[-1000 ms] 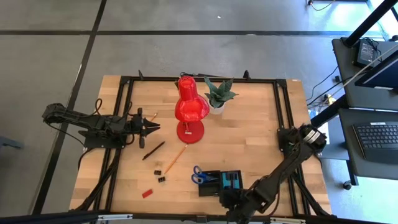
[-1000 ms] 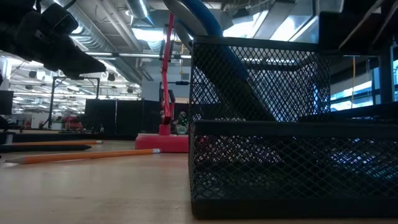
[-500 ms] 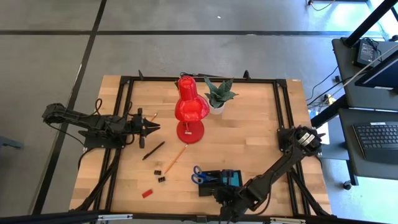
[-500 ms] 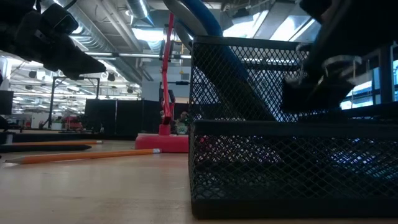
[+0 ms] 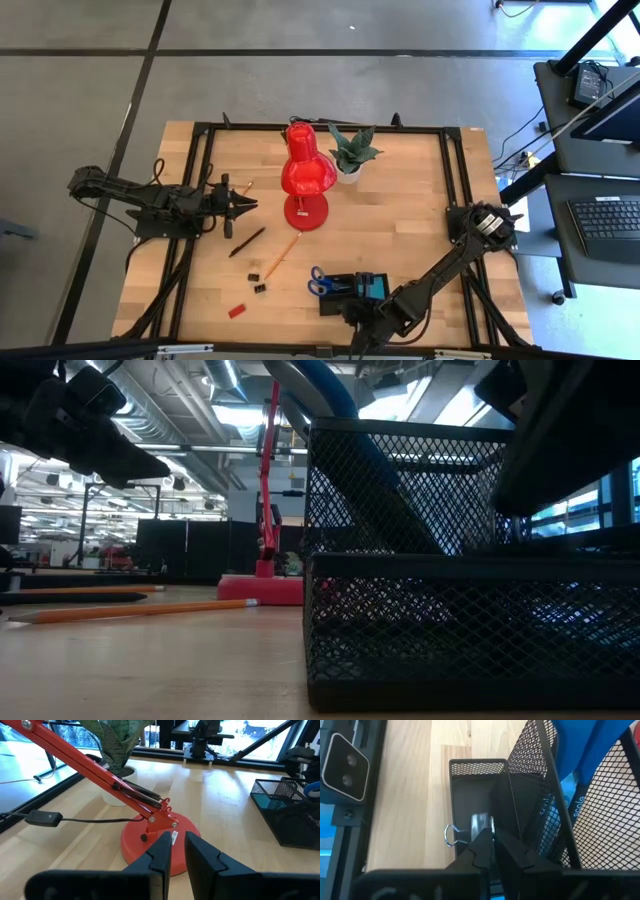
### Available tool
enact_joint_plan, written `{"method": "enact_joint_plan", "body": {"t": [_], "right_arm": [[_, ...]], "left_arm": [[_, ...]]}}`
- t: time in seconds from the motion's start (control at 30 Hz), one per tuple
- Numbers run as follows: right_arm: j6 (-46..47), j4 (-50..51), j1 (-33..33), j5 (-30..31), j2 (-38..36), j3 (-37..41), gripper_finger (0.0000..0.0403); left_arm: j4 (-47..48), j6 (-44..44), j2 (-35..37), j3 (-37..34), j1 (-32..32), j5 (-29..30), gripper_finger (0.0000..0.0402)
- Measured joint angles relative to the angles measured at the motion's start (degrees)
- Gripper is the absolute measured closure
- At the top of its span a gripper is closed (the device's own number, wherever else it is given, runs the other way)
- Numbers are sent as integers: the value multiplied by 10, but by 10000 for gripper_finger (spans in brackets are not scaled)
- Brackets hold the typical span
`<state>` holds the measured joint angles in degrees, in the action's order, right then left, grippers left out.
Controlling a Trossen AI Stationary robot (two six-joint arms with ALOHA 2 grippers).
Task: Pick and place office supplies into organizer
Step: Put the top black binder clip into the black desk organizer
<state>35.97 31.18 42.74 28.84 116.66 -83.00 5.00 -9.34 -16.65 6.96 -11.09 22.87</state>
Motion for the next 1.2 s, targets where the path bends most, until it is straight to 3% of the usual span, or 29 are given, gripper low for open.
{"method": "enact_joint_plan", "body": {"t": [0.47, 0.77, 0.97, 1.2], "right_arm": [[14, 7, 0, 0, -1, 0, 364], [13, 8, 0, -38, -42, 0, 277], [-39, 58, 0, -40, -111, 0, 235], [-35, 180, 0, -30, -216, 1, 237]], "left_arm": [[0, -1, 0, 0, 0, 0, 355], [0, -6, 0, 0, 0, 0, 355], [-1, -6, 0, 0, 0, 0, 355], [-5, -6, 0, 0, 0, 0, 355]]}}
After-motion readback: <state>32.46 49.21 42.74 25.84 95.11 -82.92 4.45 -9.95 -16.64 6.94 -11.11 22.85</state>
